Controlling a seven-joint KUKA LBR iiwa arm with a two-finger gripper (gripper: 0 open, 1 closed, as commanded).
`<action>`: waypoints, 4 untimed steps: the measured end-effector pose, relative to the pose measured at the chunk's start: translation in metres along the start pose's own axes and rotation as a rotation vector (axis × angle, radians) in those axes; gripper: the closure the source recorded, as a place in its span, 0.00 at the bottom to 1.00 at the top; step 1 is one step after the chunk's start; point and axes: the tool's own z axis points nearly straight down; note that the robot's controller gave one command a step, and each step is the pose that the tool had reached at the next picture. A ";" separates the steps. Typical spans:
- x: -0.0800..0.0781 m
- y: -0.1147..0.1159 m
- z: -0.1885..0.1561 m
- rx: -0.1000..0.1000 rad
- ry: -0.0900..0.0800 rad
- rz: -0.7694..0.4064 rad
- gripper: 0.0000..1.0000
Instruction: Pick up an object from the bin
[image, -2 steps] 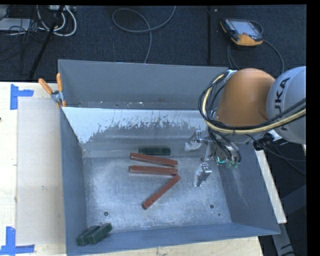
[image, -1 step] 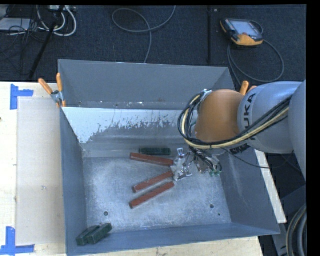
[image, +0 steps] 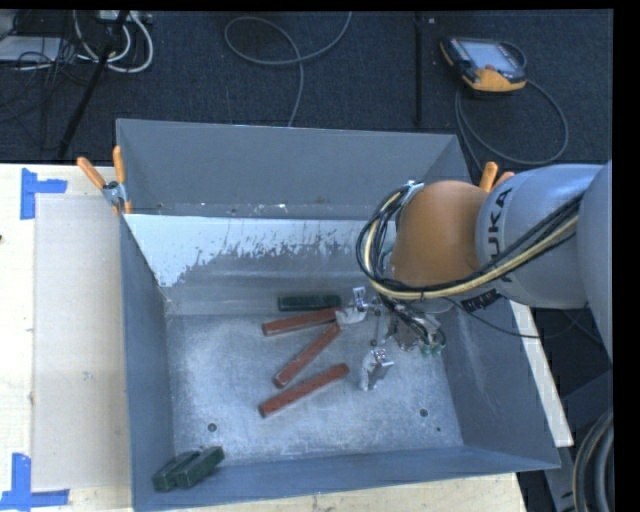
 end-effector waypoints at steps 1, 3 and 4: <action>-0.001 0.000 0.000 0.000 -0.004 0.000 0.00; 0.006 0.070 0.001 -0.003 -0.006 0.062 0.00; -0.001 0.067 -0.004 0.002 -0.037 0.065 1.00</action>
Offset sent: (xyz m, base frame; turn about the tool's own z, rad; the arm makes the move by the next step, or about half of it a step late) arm -0.0238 0.0663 -0.0103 0.0631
